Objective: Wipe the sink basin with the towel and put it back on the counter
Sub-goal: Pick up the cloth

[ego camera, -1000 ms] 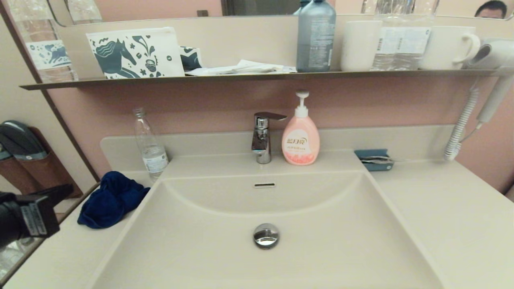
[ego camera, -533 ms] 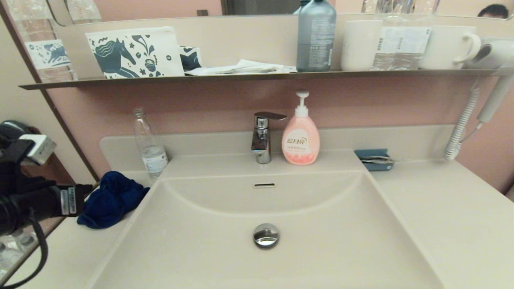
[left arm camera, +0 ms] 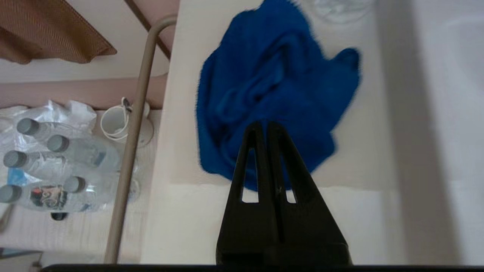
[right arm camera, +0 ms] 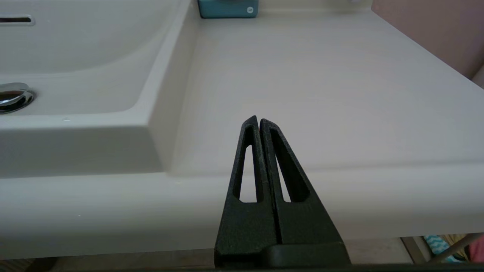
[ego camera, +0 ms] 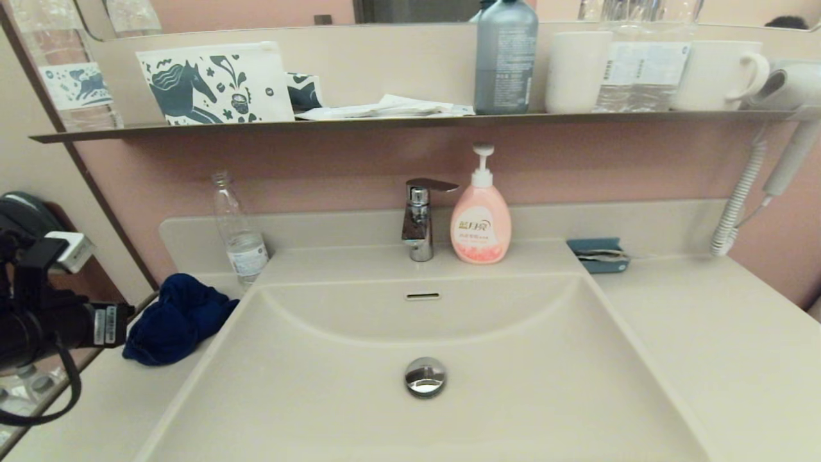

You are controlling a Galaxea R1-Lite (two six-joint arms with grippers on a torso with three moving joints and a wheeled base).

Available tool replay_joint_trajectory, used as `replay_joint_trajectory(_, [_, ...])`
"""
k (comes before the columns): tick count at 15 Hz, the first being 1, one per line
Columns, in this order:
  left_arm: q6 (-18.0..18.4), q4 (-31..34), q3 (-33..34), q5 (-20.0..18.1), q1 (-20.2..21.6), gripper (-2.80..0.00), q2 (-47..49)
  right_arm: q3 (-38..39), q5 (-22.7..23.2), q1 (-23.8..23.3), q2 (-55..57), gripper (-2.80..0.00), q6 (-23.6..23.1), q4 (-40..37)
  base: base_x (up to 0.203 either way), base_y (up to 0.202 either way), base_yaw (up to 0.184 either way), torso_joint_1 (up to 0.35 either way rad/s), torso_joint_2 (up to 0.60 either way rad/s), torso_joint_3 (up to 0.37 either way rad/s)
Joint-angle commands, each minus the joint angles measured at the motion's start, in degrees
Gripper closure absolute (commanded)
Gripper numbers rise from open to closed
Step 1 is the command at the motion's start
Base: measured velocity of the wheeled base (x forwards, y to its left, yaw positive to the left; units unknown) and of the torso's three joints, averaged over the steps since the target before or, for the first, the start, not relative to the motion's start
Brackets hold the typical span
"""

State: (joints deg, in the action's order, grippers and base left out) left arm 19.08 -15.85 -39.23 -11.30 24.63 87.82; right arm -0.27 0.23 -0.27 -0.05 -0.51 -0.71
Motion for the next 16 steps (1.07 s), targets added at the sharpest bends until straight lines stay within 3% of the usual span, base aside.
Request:
replay_joint_trajectory(1, [0.3,0.3,-1.5,-2.1,0.9,-2.80,1.8,0.0,0.0,0.0,0.0,0.00,0.0,0.0,0.000,0.000,0.000,0.000,0.00,0.000])
replay_joint_trajectory(16, [0.0,1.8,-10.7,-3.1,0.7,-2.80,14.0,0.0,0.0,0.0,0.0,0.00,0.0,0.0,0.000,0.000,0.000,0.000,0.00,0.000])
